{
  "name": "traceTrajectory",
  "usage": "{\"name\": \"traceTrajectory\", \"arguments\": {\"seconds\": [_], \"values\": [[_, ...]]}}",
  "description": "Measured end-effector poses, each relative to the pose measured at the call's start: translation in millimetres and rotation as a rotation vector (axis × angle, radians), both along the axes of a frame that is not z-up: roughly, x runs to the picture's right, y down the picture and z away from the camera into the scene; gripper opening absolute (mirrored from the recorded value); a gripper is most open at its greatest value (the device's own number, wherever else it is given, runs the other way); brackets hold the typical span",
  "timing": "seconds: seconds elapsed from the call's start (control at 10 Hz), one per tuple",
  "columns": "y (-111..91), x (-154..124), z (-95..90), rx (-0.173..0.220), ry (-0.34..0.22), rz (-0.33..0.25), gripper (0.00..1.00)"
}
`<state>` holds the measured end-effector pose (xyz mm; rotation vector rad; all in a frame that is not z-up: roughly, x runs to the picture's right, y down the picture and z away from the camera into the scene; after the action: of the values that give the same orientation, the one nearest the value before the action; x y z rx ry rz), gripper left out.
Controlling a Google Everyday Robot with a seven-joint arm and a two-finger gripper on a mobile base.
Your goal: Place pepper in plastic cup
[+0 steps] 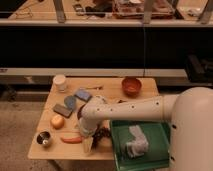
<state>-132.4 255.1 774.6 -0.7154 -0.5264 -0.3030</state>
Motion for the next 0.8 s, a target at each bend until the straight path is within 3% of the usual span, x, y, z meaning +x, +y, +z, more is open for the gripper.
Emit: {"name": "traceTrajectory", "arguments": {"seconds": [0.3, 0.5, 0.8], "values": [[-0.8, 0.9, -1.6, 0.01, 0.013, 0.001, 0.8], [-12.4, 5.8, -15.2, 0.059, 0.098, 0.027, 0.8], [-18.9, 8.3, -23.6, 0.069, 0.159, 0.047, 0.8]]}}
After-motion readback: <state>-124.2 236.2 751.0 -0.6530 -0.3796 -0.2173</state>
